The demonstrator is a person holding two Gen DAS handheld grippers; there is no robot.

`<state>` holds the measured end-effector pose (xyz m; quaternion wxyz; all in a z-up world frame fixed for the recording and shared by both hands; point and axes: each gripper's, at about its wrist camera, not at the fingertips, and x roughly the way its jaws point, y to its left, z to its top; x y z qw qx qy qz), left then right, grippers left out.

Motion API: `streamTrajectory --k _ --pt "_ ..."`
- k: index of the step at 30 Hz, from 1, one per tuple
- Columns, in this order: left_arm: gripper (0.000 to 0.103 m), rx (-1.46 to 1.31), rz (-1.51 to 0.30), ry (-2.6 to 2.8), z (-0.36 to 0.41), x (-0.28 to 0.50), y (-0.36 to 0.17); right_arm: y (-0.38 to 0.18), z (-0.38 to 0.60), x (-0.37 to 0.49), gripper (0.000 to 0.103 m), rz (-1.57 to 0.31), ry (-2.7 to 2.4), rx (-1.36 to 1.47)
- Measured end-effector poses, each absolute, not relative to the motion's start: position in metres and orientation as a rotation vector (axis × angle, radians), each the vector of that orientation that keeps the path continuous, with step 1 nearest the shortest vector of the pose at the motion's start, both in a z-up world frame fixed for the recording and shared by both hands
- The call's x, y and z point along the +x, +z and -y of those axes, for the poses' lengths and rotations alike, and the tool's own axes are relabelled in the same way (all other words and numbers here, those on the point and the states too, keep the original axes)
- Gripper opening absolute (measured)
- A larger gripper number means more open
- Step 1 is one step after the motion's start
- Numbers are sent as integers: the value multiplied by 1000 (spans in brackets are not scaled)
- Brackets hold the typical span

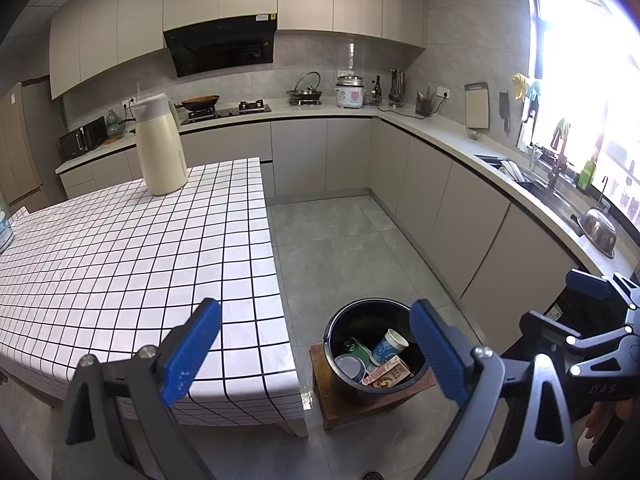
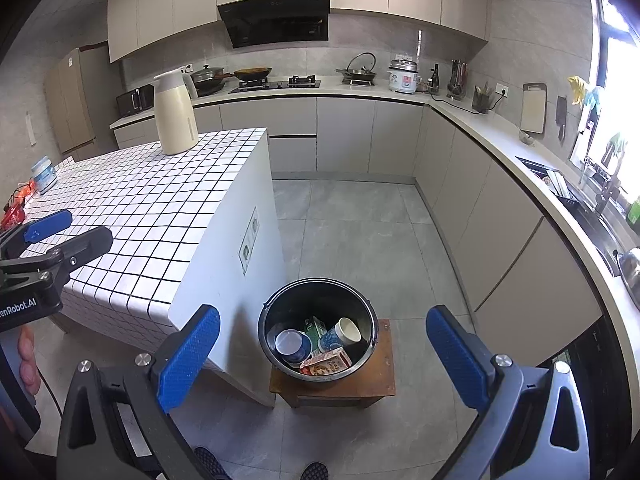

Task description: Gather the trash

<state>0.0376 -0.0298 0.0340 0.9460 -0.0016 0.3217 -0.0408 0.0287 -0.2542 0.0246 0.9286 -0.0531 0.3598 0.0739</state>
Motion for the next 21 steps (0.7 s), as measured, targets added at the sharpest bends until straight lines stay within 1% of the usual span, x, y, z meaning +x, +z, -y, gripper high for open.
streamTrajectory --k 10,21 --pt "96 -4 -658 -87 33 38 34 22 255 30 103 -745 157 -106" --pt "101 -1 -650 -101 36 39 34 22 255 31 103 -747 154 -109"
